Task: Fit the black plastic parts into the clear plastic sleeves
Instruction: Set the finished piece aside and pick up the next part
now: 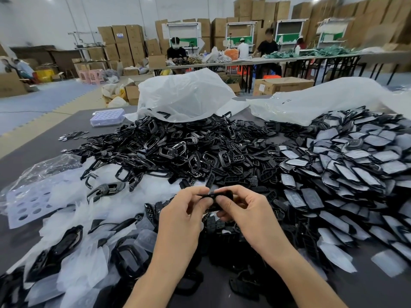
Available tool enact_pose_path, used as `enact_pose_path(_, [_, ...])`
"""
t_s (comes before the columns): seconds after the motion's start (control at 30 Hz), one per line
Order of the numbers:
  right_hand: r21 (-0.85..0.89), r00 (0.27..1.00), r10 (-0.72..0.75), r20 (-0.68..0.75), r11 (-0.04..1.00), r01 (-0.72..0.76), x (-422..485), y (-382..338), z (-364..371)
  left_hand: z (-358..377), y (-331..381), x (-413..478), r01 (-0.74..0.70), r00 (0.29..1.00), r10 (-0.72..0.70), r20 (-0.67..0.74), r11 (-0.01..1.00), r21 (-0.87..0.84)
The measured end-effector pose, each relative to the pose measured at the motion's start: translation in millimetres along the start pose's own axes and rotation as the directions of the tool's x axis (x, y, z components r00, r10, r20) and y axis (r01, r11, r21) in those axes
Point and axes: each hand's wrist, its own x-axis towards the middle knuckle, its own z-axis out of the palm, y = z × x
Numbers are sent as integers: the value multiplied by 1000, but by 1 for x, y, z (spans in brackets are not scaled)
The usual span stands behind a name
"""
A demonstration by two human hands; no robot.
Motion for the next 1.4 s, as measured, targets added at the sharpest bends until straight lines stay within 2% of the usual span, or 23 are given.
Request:
enact_pose_path(0.1, [-69, 997, -25, -77, 997, 20, 2, 5, -1, -7, -1, 3, -57, 998, 60, -21, 988, 142])
enact_pose_path(0.17, [-84, 987, -32, -160, 996, 18, 6, 9, -6, -16, -3, 6, -76, 997, 75, 16, 969, 236])
enact_pose_path(0.27, [-38, 964, -17, -264, 999, 8, 10, 13, -12, -32, -6, 10, -139, 974, 43, 220, 886, 443])
enact_pose_path(0.37, [-15, 950, -9, -313, 1000, 4, 13, 17, -14, -37, -6, 8, -278, 909, -3, 417, 741, 611])
enact_pose_path(0.47, [-35, 947, -15, -319, 999, 4, 13, 18, -13, -36, -5, 8, -312, 887, -33, 461, 693, 650])
enact_pose_path(0.6, [-28, 950, -12, -312, 1000, 3, 12, 17, -12, -35, -7, 10, -342, 892, -11, 451, 637, 691])
enact_pose_path(0.63, [2, 952, -1, -308, 1000, 2, 12, 15, -12, -34, -7, 9, -334, 902, 12, 432, 654, 679])
enact_pose_path(0.67, [59, 955, 19, -297, 998, -1, 13, 14, -11, -34, -6, 9, -292, 919, 27, 393, 716, 634])
enact_pose_path(0.77, [347, 976, 129, -173, 936, -63, 12, 5, -7, -31, -3, 11, -74, 977, 10, 215, 953, 294])
enact_pose_path(0.83, [457, 987, 158, -40, 881, -122, 10, 2, -3, -28, 1, 12, -2, 986, -15, 169, 995, 97])
enact_pose_path(0.93, [523, 981, 159, 111, 830, -194, 8, 2, 1, -20, 8, 9, 88, 979, -72, 190, 993, -77])
enact_pose_path(1.03, [572, 976, 158, 152, 791, -218, 7, 0, 2, -12, 8, 6, 118, 983, -96, 160, 984, -136])
enact_pose_path(1.17, [612, 978, 183, 97, 764, -204, 9, -1, 0, -9, 9, 5, 122, 985, -99, 144, 980, -157])
enact_pose_path(1.4, [690, 968, 222, 113, 684, -237, 8, -4, -3, -8, 11, 1, 83, 987, -75, 145, 995, -48])
